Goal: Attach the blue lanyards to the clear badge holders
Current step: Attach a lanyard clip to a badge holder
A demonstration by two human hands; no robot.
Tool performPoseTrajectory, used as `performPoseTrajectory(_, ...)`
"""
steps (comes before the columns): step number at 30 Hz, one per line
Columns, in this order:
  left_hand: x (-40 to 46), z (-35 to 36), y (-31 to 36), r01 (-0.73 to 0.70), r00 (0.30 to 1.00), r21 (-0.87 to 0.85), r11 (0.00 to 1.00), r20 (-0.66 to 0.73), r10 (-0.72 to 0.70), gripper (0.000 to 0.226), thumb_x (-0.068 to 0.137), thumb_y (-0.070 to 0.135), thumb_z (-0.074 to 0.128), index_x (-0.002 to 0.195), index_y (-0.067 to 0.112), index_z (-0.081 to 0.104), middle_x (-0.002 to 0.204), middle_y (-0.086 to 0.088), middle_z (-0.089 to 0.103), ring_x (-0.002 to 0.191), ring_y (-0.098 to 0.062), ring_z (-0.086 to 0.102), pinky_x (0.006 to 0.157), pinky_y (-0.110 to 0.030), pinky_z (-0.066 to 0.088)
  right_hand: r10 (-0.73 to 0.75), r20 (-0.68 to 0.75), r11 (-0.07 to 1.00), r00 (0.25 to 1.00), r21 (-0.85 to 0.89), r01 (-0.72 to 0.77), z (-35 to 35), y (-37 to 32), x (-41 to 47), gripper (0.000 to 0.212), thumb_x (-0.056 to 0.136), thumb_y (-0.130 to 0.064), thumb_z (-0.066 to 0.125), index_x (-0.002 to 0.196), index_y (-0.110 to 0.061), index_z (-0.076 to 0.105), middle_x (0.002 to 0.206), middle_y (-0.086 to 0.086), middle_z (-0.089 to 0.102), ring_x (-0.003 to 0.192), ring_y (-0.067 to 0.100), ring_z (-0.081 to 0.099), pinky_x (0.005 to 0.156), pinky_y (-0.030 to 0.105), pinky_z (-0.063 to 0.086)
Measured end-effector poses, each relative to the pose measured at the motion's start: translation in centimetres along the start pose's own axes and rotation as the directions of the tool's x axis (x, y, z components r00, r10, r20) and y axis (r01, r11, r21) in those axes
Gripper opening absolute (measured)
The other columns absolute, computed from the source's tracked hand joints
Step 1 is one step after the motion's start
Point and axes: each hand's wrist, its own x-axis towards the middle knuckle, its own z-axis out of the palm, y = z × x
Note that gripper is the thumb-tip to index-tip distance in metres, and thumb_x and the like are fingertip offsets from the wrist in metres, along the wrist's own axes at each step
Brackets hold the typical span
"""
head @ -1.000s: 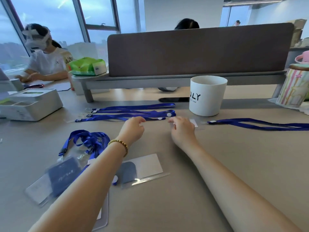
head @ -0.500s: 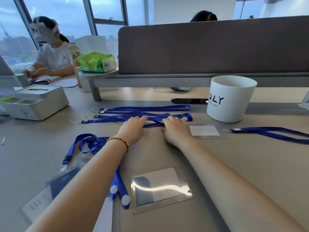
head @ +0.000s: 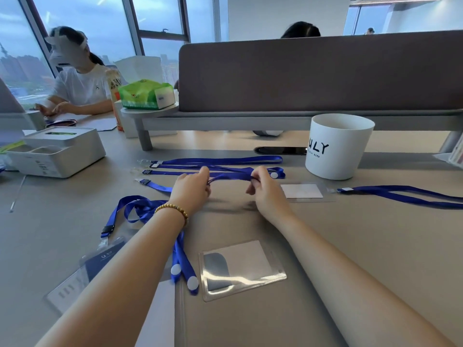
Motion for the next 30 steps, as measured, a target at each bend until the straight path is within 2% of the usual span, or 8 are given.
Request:
performPoseTrajectory(3,-0.8,0.0,-1.1,0.114,0.989,-0.074,0.991,-0.087,-0.12,0.015,0.095,0.013,0.04,0.11,0.009,0.038,0.066,-0.005,0.051,0.061,-0.025,0.053,0.06,-0.035,0.047,0.095,-0.125,0.989,0.988,0.129,-0.079,-1.2,0.2,-0.9,0.012,0.1,-0.013,0.032,0.093,-0.015,0.041,0.077,0.0,0.059,0.075,0.02,0.056,0.071,0.032,0.045)
performPoseTrajectory(6,-1.0,-0.3,-2.5,0.214,0.95,-0.286,0.934,-0.162,-0.267,0.012,0.093,0.011,0.04,0.102,0.015,0.047,0.079,-0.01,0.059,0.073,-0.031,0.057,0.072,-0.042,0.053,0.211,-0.192,0.964,0.958,0.201,-0.173,-2.9,0.9,-2.0,0.013,0.1,-0.012,0.031,0.094,-0.013,0.042,0.074,0.0,0.058,0.074,0.021,0.057,0.073,0.034,0.045)
performPoseTrajectory(13,-2.2,-3.7,-0.2,0.198,0.86,-0.794,0.575,-0.14,-0.49,0.034,0.088,-0.004,0.036,0.073,0.022,0.052,0.076,-0.004,0.053,0.061,-0.019,0.049,0.069,-0.04,0.052,0.357,-0.241,0.931,0.902,0.166,-0.324,-7.5,2.4,-5.2,0.012,0.099,-0.011,0.033,0.095,-0.015,0.043,0.073,0.0,0.06,0.072,0.024,0.058,0.073,0.037,0.047)
performPoseTrajectory(16,-3.4,-4.6,4.0,0.216,0.914,-0.788,0.577,-0.044,-0.402,0.019,0.091,0.006,0.04,0.088,0.014,0.058,0.076,-0.001,0.051,0.064,-0.016,0.047,0.05,-0.027,0.044,0.355,-0.222,0.93,0.908,-0.016,-0.367,-9.5,2.5,-6.5,0.011,0.097,-0.015,0.037,0.098,-0.016,0.048,0.084,0.004,0.065,0.085,0.027,0.06,0.076,0.039,0.048)
performPoseTrajectory(19,-5.0,-4.9,8.5,0.182,0.975,-0.768,0.614,0.058,-0.217,0.009,0.093,0.017,0.047,0.099,0.012,0.052,0.075,0.0,0.05,0.064,-0.014,0.047,0.05,-0.021,0.039,0.303,-0.273,0.876,0.913,-0.298,-0.38,-11.9,2.9,-8.1,0.013,0.095,-0.012,0.039,0.102,-0.013,0.05,0.093,0.008,0.065,0.086,0.031,0.058,0.073,0.039,0.049)
performPoseTrajectory(25,-7.3,-4.0,12.8,0.296,0.917,-0.755,0.585,0.396,0.047,0.021,0.096,0.01,0.036,0.111,0.008,0.05,0.077,-0.003,0.05,0.065,-0.011,0.048,0.058,-0.021,0.046,0.361,-0.152,0.493,0.92,-0.806,-0.327,-13.9,2.7,-10.6,0.028,0.086,-0.01,0.047,0.113,-0.013,0.054,0.123,0.011,0.05,0.118,0.031,0.041,0.092,0.037,0.037)
performPoseTrajectory(28,-8.2,-3.3,12.1,0.318,0.881,-0.763,0.563,0.457,0.123,0.022,0.096,0.007,0.039,0.11,0.013,0.055,0.078,-0.001,0.055,0.062,-0.008,0.054,0.056,-0.019,0.049,0.395,-0.059,0.508,0.917,-0.818,-0.271,-12.5,1.3,-10.1,0.044,0.082,-0.008,0.046,0.126,-0.013,0.045,0.133,0.01,0.043,0.126,0.03,0.035,0.102,0.039,0.029)
performPoseTrajectory(30,-8.4,-3.1,11.3,0.304,0.861,-0.754,0.582,0.48,0.171,0.018,0.096,0.01,0.043,0.107,0.016,0.055,0.078,0.0,0.061,0.056,-0.007,0.056,0.05,-0.018,0.047,0.29,-0.016,0.639,0.957,-0.741,-0.207,-11.9,0.4,-9.5,0.058,0.081,-0.006,0.047,0.137,-0.016,0.036,0.142,0.006,0.038,0.132,0.028,0.032,0.107,0.039,0.025)
